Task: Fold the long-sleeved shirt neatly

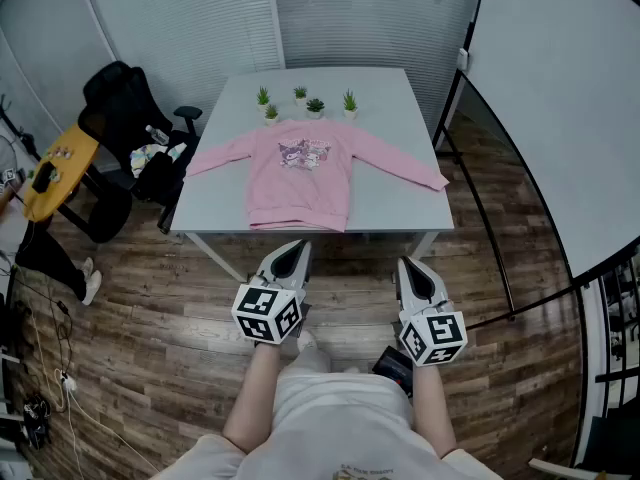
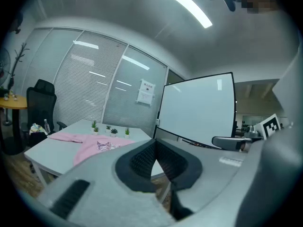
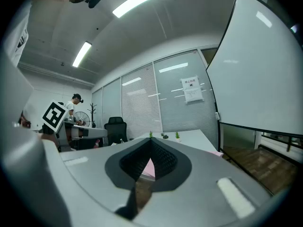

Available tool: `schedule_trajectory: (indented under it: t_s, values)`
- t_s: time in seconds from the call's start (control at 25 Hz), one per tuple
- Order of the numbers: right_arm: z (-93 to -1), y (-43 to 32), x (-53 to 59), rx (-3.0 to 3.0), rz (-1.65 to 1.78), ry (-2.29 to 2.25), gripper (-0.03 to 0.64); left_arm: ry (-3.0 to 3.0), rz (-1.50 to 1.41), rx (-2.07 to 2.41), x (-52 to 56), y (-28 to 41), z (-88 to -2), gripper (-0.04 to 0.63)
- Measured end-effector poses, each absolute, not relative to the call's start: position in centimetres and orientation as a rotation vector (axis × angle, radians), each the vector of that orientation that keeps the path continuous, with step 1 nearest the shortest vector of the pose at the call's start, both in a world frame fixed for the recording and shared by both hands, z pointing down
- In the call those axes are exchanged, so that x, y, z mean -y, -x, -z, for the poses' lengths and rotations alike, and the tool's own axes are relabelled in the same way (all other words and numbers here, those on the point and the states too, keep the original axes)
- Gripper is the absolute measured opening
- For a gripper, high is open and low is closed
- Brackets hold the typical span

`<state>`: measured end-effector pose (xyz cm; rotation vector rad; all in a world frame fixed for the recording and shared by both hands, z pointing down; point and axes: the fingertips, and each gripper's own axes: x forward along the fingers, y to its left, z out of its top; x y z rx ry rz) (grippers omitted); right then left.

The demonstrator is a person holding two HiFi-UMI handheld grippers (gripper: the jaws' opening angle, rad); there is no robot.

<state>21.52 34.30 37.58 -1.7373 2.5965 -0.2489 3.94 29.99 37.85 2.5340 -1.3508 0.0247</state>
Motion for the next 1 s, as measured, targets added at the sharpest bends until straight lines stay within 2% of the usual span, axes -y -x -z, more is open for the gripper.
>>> schedule_trajectory:
  t_s: [0.52,0.56,0.64,0.68,0.8,1.0]
  values:
    - [-38.4,-22.7,-33.7,-2.557,0.348,1.729,0.011,-2.476,0.080,1.425,-29.4,-2.8,-37.4,-0.004]
    - [-38.7,-23.0,-33.6,-2.556,0.376,1.719,0.029,-2.474,0.091,1.397,-29.3,-3.2,-37.6,0.045]
    - [-39.0,-23.5,-33.4,-2.548,0.413,1.715,0.172,-2.475,0.104,1.302,-29.3,-4.3,-37.8,0.232]
    - [-39.0,-23.8,-33.4,-2.539,0.418,1.726,0.203,-2.470,0.118,1.259,-29.4,-4.8,-37.7,0.276]
    - [-38.7,-24.9,-33.3,-2.519,0.411,1.755,0.250,-2.474,0.132,1.216,-29.6,-5.7,-37.0,0.301]
    - [-38.8,-26.9,-32.7,-2.496,0.418,1.772,0.259,-2.484,0.106,1.204,-28.8,-7.0,-37.2,0.307]
